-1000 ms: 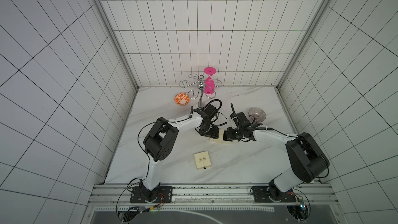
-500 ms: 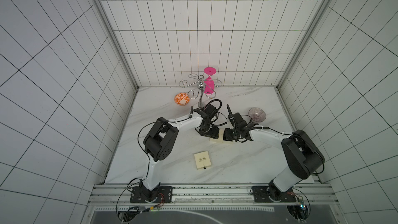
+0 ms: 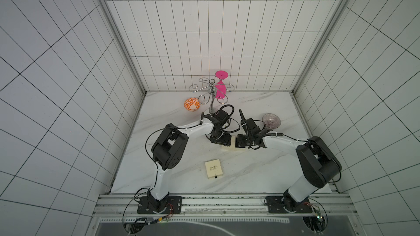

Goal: Take out the earrings from the drawer-style jewelry box
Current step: Pick up the earring from the drawer.

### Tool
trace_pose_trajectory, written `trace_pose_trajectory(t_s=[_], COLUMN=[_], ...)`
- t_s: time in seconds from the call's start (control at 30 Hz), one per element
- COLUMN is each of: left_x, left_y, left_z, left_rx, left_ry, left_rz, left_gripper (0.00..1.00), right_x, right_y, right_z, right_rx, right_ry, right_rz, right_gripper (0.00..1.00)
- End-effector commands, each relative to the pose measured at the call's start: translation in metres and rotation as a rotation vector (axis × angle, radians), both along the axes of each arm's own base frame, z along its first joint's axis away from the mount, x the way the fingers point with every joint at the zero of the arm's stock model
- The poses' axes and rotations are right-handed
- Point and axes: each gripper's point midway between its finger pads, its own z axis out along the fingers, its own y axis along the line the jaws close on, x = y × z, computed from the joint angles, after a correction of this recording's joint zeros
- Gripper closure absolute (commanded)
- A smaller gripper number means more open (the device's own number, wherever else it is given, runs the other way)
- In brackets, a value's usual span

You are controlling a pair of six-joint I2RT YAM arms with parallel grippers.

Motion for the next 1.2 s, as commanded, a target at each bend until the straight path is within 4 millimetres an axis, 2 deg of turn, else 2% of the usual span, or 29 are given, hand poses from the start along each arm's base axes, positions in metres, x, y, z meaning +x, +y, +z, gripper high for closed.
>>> trace_pose_trajectory(t_s=[0.0,0.13,0.43,0.8,0.97,1.17], left_x=[-0.003,-0.002,-0.003,-0.004,-0.005,-0.005], left_y=[0.007,0.007,0.008,0.007,0.005,0.005], left_z=[-0.016,-0.016,-0.018,-0.019,-0.018,-0.018], left_rx=[0.048,0.052,0.056,0.059,0.056,0.059], left_ry=[0.022,0.022,0.025,0.026,0.023,0.018], left_rz=[-0.003,-0.002,-0.003,-0.011,-0.015,-0.02], left_gripper=[0.34,0.34,0.34,0.34,0.34,0.34], right_x=[0.017,0.015,0.011,0.016,0.03,0.041], right_y=[0.01,0.013,0.013,0.002,-0.03,-0.073], right_z=[0.037,0.045,0.048,0.075,0.075,0.048], right_rx=[0.044,0.07,0.082,0.134,0.154,0.152], right_ry=[-0.089,-0.097,-0.093,-0.138,-0.132,-0.078], right_rz=[-0.001,0.011,0.02,-0.015,-0.099,-0.214], right_gripper=[0.91,0.91,0.93,0.94,0.94,0.94])
